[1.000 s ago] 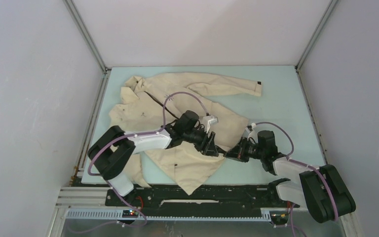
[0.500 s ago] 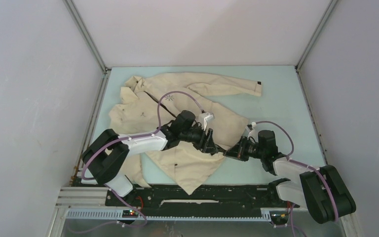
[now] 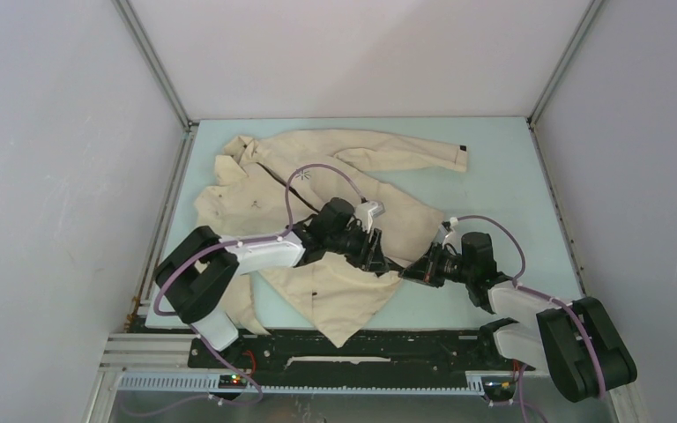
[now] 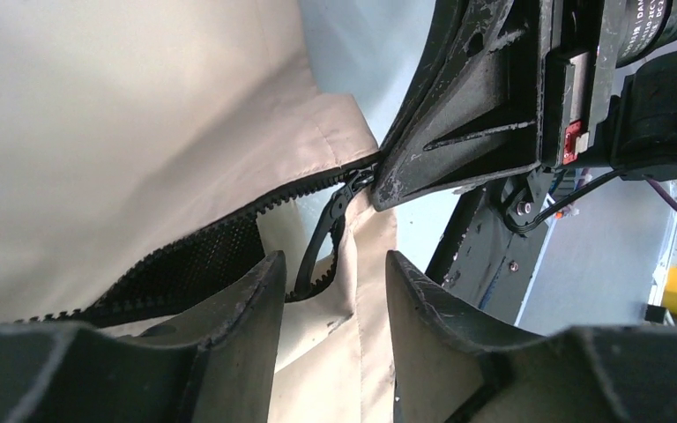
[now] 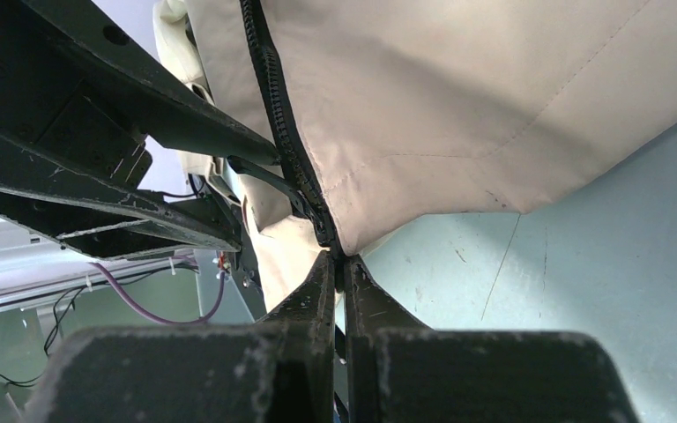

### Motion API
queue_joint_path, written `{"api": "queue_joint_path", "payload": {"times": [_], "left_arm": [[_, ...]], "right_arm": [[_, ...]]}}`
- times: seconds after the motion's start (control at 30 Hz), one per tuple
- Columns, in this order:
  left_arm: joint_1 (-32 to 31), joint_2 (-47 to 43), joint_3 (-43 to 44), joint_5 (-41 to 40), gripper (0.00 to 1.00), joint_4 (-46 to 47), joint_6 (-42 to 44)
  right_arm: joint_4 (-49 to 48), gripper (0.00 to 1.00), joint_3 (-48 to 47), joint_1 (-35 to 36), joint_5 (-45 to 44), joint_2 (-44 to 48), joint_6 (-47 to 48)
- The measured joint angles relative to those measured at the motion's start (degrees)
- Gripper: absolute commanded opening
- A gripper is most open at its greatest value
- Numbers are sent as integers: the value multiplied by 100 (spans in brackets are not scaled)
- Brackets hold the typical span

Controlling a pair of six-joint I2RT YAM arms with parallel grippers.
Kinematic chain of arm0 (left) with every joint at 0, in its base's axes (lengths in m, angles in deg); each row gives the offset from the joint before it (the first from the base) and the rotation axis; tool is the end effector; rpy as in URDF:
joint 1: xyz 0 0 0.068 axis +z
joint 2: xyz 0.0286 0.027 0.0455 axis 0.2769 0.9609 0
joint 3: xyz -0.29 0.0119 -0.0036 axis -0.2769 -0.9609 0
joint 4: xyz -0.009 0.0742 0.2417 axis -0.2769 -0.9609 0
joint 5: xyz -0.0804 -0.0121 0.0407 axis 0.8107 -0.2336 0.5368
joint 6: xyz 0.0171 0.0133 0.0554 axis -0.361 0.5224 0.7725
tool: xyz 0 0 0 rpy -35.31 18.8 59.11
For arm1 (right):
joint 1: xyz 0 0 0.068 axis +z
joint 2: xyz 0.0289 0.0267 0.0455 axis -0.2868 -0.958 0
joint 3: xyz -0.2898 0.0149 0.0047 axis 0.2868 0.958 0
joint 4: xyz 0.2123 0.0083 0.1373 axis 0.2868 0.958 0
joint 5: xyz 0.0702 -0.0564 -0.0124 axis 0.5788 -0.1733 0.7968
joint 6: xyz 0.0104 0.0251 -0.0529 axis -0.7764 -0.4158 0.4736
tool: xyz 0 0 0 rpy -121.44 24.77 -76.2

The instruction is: Zip up the jacket

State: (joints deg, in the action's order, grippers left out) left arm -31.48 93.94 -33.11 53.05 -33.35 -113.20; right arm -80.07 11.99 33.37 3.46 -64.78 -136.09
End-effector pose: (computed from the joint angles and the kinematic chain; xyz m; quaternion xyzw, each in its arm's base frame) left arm 0.2100 -0.2614 0.2039 0.2791 0.8307 -0.4347 0.2076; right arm 0.1566 0.0773 0.1470 0.0699 0.8383 0.5036 0.1969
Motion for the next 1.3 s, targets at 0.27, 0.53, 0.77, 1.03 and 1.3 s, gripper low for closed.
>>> {"api": "queue_joint_path", "payload": {"times": [0.27,0.53,0.77,1.03,1.3], "left_arm": [[-105,232,160,-24,33,107,-50],[-157,256,323,-162,0,-15,15],[-157,256,323,-173,0,-24,42],[-162,254,323,-173,0,-24,48],[-162,236,323,-151,0,-22,50]], "right_arm": [[17,0,0,0,2,74,2],[90,7,0,2,7,122,20],[125,23,0,11,42,234,24],[81,25,2,142,37,210,68],[-127,7,90,284,11,-42,63]]}}
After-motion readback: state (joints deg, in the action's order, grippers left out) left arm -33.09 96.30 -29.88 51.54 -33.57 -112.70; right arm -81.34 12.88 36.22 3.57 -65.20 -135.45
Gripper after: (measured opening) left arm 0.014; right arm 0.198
